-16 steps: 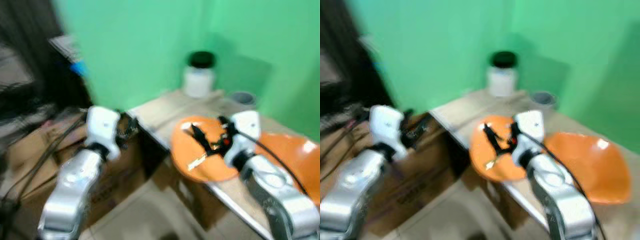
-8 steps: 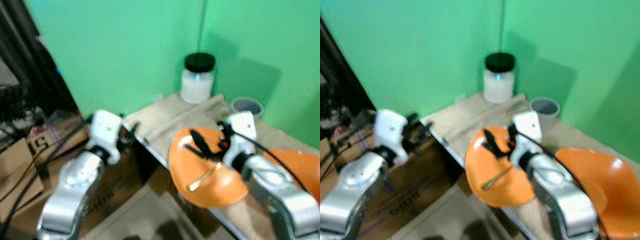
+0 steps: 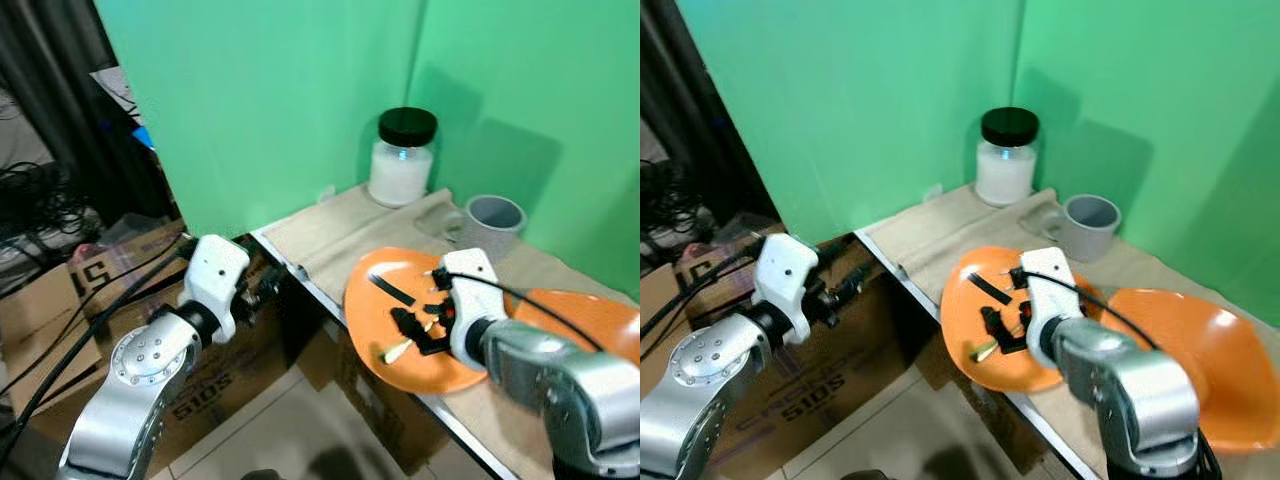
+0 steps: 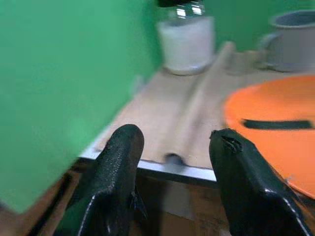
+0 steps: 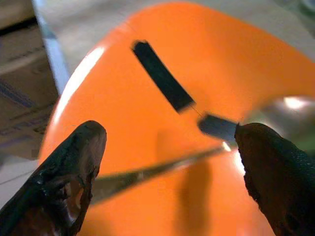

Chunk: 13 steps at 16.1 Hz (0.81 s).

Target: Setting the table

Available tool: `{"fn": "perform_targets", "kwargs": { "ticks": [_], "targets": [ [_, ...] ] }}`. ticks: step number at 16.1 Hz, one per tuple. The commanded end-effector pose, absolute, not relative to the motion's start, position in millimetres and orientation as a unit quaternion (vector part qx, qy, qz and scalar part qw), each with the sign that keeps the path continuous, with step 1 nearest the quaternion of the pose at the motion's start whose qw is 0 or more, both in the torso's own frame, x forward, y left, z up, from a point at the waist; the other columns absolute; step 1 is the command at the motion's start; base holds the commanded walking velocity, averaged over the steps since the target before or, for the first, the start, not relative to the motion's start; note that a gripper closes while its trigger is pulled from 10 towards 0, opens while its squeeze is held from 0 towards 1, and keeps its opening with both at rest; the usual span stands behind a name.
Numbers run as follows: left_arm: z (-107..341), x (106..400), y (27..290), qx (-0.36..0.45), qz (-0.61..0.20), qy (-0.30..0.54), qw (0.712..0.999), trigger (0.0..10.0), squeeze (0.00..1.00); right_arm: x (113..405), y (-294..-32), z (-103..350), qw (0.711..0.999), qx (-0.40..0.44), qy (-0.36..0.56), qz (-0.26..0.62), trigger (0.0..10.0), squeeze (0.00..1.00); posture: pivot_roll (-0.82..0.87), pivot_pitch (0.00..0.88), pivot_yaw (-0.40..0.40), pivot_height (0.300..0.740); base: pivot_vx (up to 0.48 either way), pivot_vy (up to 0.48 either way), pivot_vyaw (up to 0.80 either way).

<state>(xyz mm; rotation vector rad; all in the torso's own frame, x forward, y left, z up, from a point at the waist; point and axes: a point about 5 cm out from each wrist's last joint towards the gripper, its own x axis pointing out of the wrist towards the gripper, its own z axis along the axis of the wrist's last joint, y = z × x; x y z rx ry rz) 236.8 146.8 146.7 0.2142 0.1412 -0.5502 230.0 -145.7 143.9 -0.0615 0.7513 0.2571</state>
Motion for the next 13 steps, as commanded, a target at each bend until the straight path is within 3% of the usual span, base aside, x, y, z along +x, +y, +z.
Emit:
{"fn": "perform_targets", "kwargs": {
  "ticks": [1,8,13],
  "targets": [
    [146.6,230.4,143.3,0.102,-0.31,0.083,0.942,10.0,0.0,230.8,-150.4,149.0,0.922,-0.027,0.374,0.099,10.0,0.0,0.07,0.0,0.05,0.74,0.0,0.0,0.0],
    [142.3,200.7,147.0,0.055,-0.466,0.179,0.865,10.0,0.0,238.7,-151.3,137.7,0.914,0.025,0.403,0.044,10.0,0.0,0.07,0.0,0.048,0.74,0.0,0.0,0.0],
    [142.9,199.3,151.1,0.062,-0.469,0.186,0.861,10.0,0.0,238.9,-152.8,128.8,0.904,0.026,0.426,0.03,10.0,0.0,0.08,0.0,0.045,0.74,0.0,0.0,0.0]
  ]
}}
